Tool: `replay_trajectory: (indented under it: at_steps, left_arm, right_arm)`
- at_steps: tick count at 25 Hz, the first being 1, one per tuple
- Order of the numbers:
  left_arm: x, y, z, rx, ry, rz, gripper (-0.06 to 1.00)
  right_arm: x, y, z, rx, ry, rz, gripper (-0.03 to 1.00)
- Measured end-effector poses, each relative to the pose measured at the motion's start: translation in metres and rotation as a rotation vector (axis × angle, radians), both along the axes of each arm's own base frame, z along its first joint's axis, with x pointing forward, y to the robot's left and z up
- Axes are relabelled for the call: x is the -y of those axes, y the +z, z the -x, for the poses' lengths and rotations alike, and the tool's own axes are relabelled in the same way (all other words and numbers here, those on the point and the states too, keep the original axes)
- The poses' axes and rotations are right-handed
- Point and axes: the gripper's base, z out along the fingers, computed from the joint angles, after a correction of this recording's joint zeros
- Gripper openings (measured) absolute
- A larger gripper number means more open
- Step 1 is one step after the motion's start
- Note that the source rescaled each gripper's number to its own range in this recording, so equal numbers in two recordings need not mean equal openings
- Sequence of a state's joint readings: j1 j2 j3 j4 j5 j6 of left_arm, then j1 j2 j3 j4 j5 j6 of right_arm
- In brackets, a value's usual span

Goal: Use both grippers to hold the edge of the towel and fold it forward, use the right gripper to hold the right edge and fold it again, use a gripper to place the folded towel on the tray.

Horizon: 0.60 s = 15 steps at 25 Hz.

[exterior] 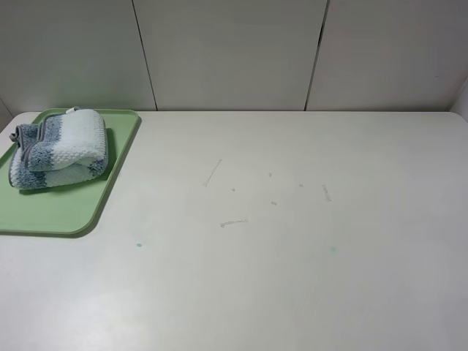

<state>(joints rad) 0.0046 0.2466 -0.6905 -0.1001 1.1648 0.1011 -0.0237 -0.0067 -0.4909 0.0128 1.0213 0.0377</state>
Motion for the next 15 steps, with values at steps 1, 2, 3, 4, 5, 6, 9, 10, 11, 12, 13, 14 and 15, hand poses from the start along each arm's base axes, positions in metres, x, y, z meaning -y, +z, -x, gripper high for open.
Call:
replay_trajectory:
  at_steps: [1,2,3,4,5,6,9,10,11,12,13,14,15]
  left_arm:
    - [0.000,-0.005,0.002,0.007,-0.013,0.001,1.00]
    - [0.000,-0.011,0.003,0.018,-0.020,0.002,1.00]
    - [0.000,-0.016,0.003,0.032,-0.027,0.003,1.00]
    - [0.000,-0.021,0.004,0.041,-0.029,0.003,1.00]
    - [0.000,-0.026,0.005,0.048,-0.028,0.003,1.00]
    - [0.000,-0.031,0.006,0.056,-0.028,0.004,1.00]
    - [0.000,-0.043,0.011,0.076,-0.035,-0.004,1.00]
    - [0.000,-0.047,0.013,0.087,-0.042,-0.012,1.00]
    - [0.000,-0.050,0.015,0.106,-0.054,-0.022,1.00]
    - [0.000,-0.051,0.016,0.119,-0.063,-0.030,1.00]
    - [0.000,-0.051,0.017,0.129,-0.069,-0.034,1.00]
    - [0.000,-0.051,0.017,0.134,-0.073,-0.039,1.00]
    - [0.000,-0.051,0.017,0.138,-0.076,-0.044,1.00]
  right_arm:
    - [0.000,0.000,0.000,0.000,0.000,0.000,1.00]
    - [0.000,0.000,0.000,0.000,0.000,0.000,1.00]
    - [0.000,0.000,0.000,0.000,0.000,0.000,1.00]
    - [0.000,0.000,0.000,0.000,0.000,0.000,1.00]
    - [0.000,0.000,0.000,0.000,0.000,0.000,1.00]
    - [0.000,0.000,0.000,0.000,0.000,0.000,1.00]
    - [0.000,0.000,0.000,0.000,0.000,0.000,1.00]
    - [0.000,0.000,0.000,0.000,0.000,0.000,1.00]
    - [0.000,0.000,0.000,0.000,0.000,0.000,1.00]
    - [0.000,0.000,0.000,0.000,0.000,0.001,1.00]
    - [0.000,0.000,0.000,0.000,0.000,0.001,1.00]
    - [0.000,0.000,0.000,0.000,0.000,0.001,1.00]
    - [0.000,0.000,0.000,0.000,0.000,0.001,1.00]
